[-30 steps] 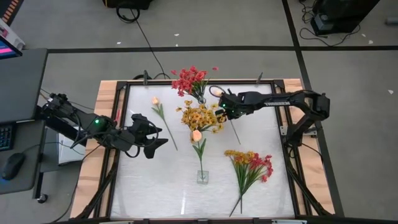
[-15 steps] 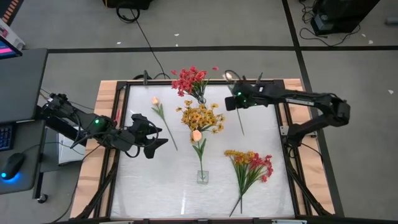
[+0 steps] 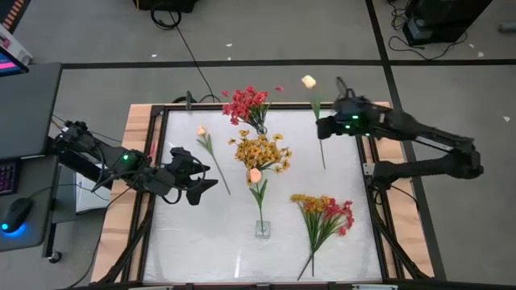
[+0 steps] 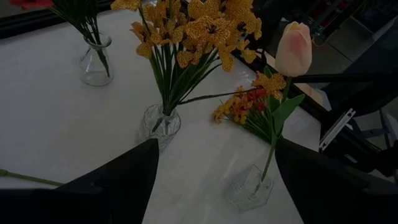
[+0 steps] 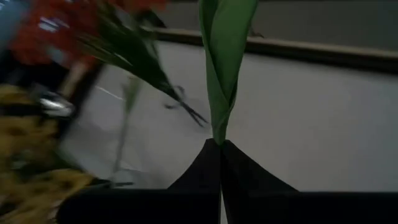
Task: Sort flowers into vase by color
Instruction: Put the right orange flower into the bottom transparent vase
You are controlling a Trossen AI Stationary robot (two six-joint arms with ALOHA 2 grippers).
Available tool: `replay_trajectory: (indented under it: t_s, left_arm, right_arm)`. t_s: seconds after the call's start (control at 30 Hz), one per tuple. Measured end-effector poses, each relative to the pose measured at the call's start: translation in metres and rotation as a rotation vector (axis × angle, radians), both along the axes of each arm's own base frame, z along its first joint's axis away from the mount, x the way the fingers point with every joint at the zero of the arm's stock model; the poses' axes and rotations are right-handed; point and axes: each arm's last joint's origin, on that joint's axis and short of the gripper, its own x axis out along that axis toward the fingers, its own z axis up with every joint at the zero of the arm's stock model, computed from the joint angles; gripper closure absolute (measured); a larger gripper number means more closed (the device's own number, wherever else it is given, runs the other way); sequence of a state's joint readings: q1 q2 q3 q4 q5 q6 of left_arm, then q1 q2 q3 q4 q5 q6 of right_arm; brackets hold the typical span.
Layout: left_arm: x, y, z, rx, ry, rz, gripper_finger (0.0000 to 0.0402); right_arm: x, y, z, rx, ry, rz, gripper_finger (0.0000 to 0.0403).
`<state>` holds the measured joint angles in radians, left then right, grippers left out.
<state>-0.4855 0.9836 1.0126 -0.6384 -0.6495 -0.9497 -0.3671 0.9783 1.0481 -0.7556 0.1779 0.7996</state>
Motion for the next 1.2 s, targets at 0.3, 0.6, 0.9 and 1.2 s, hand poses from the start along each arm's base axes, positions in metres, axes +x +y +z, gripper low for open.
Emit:
replay_trajectory:
  t_s: [0.3,0.6,0.9,1.2]
  left_arm:
    - [0.000,0.000,0.000,0.000,0.000,0.000,0.0074]
    - [0.000,0.000,0.000,0.000,0.000,0.000,0.0074]
    - [0.000,0.000,0.000,0.000,0.000,0.000,0.0074]
    - [0.000,0.000,0.000,0.000,0.000,0.000,0.0074]
  right_arm:
    - [-0.035,0.028,0.037,-0.117,-0.261,0.211,0.0394]
    - [-0.049,0.051,0.058,-0.251,-0.434,0.467,0.0394]
    - [-0.042,0.068,0.070,-0.436,-0.525,0.686,0.0394]
    - [-0.020,0.087,0.074,-0.489,-0.597,0.808,0.0394]
